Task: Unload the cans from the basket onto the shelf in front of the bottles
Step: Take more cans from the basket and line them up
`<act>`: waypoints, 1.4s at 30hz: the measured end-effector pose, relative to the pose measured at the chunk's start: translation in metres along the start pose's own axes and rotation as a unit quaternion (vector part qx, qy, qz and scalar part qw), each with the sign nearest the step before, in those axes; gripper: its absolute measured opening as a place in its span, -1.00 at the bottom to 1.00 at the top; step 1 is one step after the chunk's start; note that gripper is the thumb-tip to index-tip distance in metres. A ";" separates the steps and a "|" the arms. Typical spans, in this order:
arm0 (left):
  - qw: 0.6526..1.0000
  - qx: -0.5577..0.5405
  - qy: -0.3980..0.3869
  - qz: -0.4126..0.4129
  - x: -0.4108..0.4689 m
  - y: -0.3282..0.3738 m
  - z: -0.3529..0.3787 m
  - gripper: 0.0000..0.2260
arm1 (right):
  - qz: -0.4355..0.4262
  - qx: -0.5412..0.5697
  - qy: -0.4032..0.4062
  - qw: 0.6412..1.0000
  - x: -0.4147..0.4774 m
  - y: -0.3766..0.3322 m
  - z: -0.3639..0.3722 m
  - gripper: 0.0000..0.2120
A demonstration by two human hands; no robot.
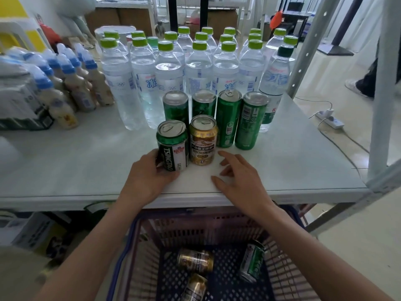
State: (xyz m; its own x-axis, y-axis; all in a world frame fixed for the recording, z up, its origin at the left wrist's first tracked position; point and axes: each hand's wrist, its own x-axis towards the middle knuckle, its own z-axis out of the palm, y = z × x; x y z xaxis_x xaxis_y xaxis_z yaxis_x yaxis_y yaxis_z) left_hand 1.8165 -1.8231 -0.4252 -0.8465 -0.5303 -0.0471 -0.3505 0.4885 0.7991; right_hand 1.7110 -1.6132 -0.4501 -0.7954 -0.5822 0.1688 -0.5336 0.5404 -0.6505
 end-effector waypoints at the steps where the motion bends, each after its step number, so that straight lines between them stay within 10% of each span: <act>1: 1.000 0.012 0.004 0.006 0.000 0.000 0.000 -0.48 | -0.002 0.000 -0.004 1.000 0.000 0.001 -0.001 -0.33; 10: 0.999 0.031 0.016 0.014 0.006 0.008 0.005 -0.46 | -0.023 -0.019 -0.021 0.999 -0.001 -0.008 -0.001 -0.29; 16: 0.990 0.137 0.005 -0.032 -0.011 0.012 -0.004 -0.60 | -0.026 0.040 0.025 0.999 -0.020 -0.003 -0.009 -0.76; 20: 0.974 0.104 -0.195 0.037 -0.031 0.016 -0.004 -0.79 | -0.054 0.063 -0.018 0.996 -0.037 -0.004 -0.021 -0.85; 25: 0.868 0.185 -0.460 -0.009 -0.048 0.000 0.027 -0.82 | -0.093 0.032 -0.180 0.979 -0.058 -0.005 -0.023 -0.90; 32: 0.803 0.318 -0.504 -0.030 -0.069 -0.068 0.108 -0.83 | -0.018 -0.234 -0.588 0.774 -0.088 0.054 0.063 -0.87; 39: 0.716 0.418 -0.559 -0.010 -0.107 -0.143 0.151 -0.61 | -0.099 -0.394 -0.666 0.626 -0.157 0.091 0.138 -0.50; 42: 0.731 0.420 -0.538 -0.006 -0.110 -0.145 0.157 -0.65 | -0.150 -0.404 -0.632 0.644 -0.174 0.097 0.160 -0.43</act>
State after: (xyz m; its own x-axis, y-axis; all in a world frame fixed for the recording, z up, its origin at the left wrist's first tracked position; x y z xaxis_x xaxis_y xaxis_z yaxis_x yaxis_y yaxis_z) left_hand 1.8981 -1.7269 -0.6299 -0.5075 0.0924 -0.8567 -0.1007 0.9811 0.1655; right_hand 1.8439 -1.5563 -0.6607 -0.0238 -0.4871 -0.8730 -0.9903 0.1313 -0.0462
